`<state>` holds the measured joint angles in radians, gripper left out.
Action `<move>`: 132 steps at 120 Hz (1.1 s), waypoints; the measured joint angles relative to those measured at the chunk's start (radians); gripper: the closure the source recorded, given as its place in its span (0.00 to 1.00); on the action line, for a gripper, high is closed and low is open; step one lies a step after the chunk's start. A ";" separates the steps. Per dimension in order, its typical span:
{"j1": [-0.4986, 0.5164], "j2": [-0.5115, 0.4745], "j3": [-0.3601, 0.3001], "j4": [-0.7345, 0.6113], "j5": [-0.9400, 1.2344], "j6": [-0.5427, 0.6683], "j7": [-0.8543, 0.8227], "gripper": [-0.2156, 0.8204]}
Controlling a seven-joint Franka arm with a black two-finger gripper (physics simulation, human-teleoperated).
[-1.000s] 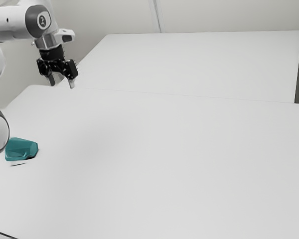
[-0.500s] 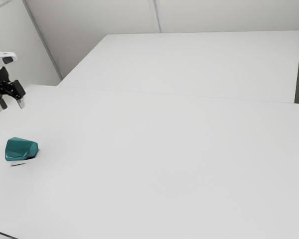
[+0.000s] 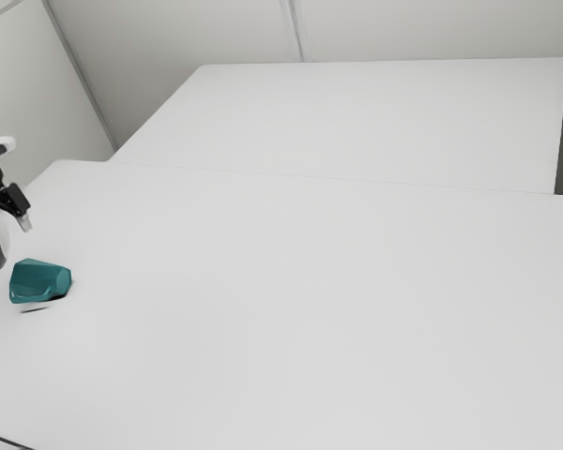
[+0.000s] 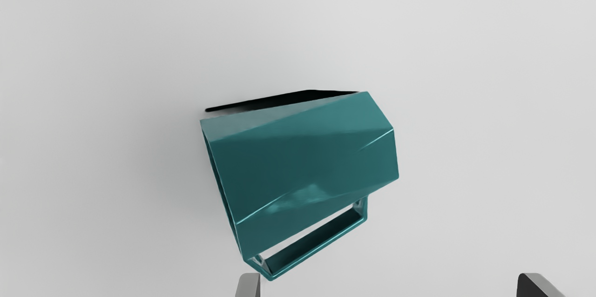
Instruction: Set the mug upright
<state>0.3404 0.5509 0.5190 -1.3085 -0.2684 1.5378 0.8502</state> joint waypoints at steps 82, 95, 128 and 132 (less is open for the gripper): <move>0.086 0.101 0.084 -0.011 -0.191 0.007 0.253 0.21; 0.095 0.101 0.093 -0.021 -0.224 -0.019 0.288 0.21; 0.108 0.103 0.129 -0.034 -0.327 -0.090 0.367 0.21; 0.112 0.104 0.130 -0.036 -0.339 -0.098 0.376 0.21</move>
<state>0.4524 0.6551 0.6490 -1.3442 -0.6075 1.4402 1.2263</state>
